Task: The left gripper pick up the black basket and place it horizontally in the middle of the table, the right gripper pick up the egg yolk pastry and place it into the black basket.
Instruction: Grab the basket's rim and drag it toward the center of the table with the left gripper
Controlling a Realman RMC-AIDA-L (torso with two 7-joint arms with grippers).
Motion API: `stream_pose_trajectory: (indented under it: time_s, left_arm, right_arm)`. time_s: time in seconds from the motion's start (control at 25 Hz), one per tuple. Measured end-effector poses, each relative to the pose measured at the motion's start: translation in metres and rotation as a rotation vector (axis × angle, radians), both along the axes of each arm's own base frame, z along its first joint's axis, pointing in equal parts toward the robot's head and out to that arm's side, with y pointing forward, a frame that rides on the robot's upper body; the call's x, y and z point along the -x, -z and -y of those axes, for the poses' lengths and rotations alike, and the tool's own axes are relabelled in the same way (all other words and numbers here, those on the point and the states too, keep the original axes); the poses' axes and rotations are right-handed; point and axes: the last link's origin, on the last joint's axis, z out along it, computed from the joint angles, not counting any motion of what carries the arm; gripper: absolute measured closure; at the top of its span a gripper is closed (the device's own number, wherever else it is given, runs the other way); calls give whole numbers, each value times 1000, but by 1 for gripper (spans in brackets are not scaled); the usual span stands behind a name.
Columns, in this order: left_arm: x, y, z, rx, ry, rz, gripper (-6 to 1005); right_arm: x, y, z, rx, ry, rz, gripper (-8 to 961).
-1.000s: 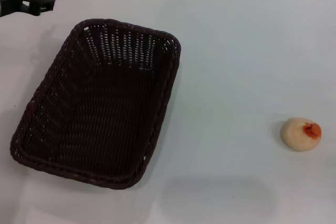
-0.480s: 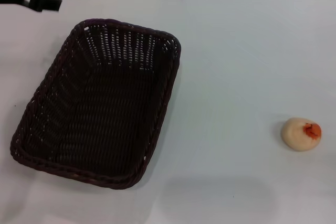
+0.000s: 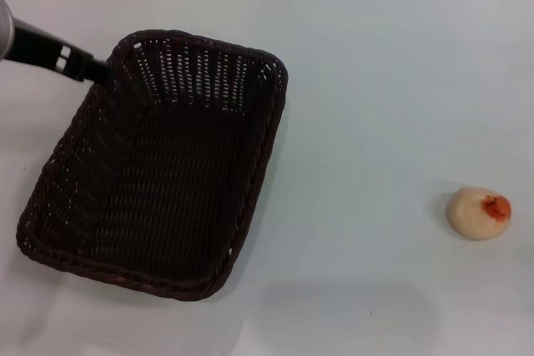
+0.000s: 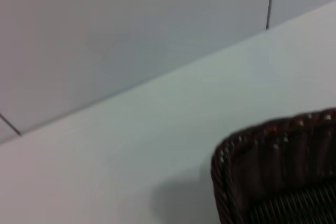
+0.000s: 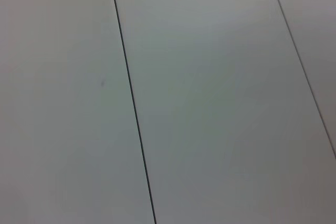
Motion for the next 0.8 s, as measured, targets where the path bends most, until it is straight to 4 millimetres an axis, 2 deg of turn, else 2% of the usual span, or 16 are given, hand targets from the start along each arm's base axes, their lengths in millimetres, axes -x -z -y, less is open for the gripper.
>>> stream_pose_trajectory:
  time_s: [0.28, 0.6, 0.8]
  left_arm:
    - [10, 14, 5, 72, -60, -22, 217]
    - [29, 34, -1, 159, -152, -57, 228]
    - [31, 40, -3, 183, -167, -70, 235]
  right_arm:
    - [0, 0, 0, -1, 0, 3, 182]
    - [0, 0, 1, 6, -1, 6, 182]
    - [0, 0, 3, 5, 0, 7, 182]
